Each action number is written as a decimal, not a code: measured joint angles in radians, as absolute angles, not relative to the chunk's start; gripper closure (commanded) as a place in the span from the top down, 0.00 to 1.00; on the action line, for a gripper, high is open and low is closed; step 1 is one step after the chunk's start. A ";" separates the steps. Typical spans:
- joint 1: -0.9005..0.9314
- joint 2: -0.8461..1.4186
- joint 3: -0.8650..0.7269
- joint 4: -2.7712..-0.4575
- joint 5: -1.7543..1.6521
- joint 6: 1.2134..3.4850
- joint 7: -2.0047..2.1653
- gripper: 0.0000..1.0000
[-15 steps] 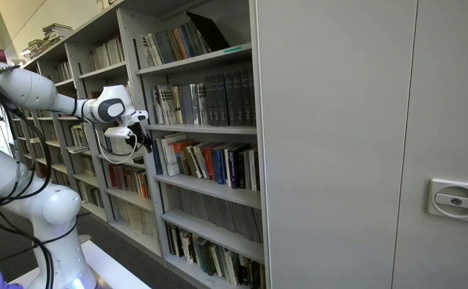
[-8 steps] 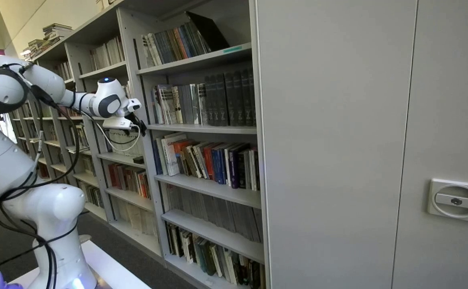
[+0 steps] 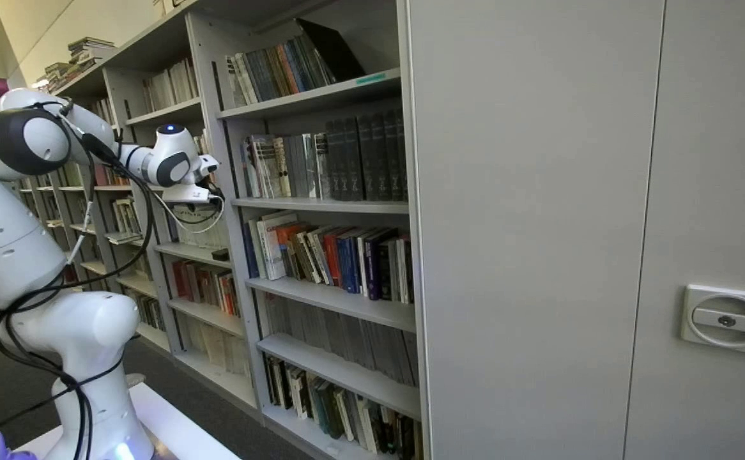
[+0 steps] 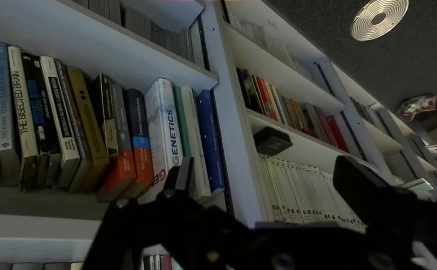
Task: Remove the fifth book from the left of the second shelf of the cabinet on the right and put it before the big grey books on the same shelf
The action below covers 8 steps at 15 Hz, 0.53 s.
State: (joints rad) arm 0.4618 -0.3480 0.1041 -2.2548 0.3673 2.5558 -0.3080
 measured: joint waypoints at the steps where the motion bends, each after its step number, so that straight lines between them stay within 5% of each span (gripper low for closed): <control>1: 0.462 -0.348 0.103 -2.254 0.367 2.556 -0.308 1.00; 8: 0.459 -0.313 0.107 -2.232 0.371 2.618 -0.311 1.00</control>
State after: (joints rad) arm 0.4589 -0.3135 0.1074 -2.2320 0.3713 2.6179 -0.3109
